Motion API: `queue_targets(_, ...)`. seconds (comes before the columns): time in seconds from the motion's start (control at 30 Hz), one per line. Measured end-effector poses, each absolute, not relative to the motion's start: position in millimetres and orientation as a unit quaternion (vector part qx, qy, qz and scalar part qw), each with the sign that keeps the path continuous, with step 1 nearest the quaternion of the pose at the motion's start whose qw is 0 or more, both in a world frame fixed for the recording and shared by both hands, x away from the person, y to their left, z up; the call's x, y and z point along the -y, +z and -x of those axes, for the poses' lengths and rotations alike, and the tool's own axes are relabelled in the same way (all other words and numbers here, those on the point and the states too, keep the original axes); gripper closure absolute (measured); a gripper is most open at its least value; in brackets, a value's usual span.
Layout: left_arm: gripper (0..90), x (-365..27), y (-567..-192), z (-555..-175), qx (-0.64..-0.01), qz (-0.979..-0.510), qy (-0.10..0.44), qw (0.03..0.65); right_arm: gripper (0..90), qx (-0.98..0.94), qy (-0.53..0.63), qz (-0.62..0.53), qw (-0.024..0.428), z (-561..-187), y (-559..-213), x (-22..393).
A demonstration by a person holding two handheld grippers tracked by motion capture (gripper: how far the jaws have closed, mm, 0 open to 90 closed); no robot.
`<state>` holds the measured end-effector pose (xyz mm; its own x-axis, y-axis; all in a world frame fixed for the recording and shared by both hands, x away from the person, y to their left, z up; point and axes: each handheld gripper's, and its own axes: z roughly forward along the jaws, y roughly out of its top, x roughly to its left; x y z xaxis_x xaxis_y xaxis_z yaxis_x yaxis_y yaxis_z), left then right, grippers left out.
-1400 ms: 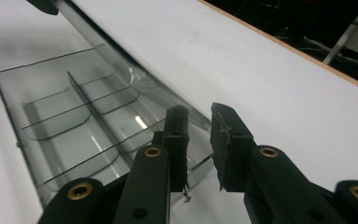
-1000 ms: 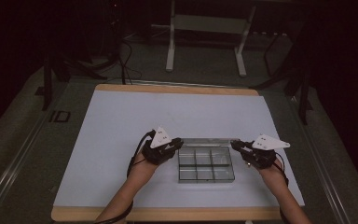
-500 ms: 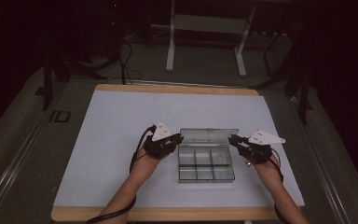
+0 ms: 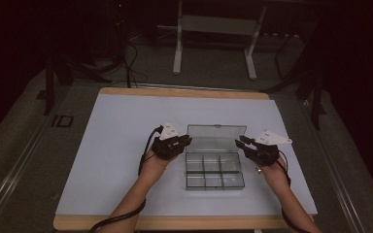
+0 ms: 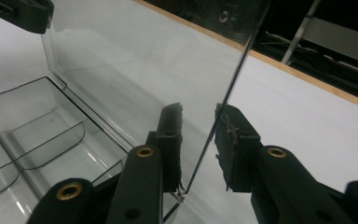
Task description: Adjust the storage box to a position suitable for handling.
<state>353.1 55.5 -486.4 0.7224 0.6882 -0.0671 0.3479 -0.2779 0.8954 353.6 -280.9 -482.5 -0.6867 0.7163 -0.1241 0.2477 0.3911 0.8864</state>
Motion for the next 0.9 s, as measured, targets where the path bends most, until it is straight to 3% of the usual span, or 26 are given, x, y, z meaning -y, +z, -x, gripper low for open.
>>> queue_targets(0.5, 73.4, -50.3, -495.0, -362.8, -0.348, -0.78, 0.151, 0.497, 70.0, -0.797, 0.446, -0.321, 0.251, -359.3, -490.7, 276.3)
queue_targets(0.9, 69.6, -47.3, -504.8, -373.6, -0.372, -0.777, 0.128, 0.49, 64.3, -0.807, 0.422, -0.339, 0.235, -366.9, -501.0, 270.3)
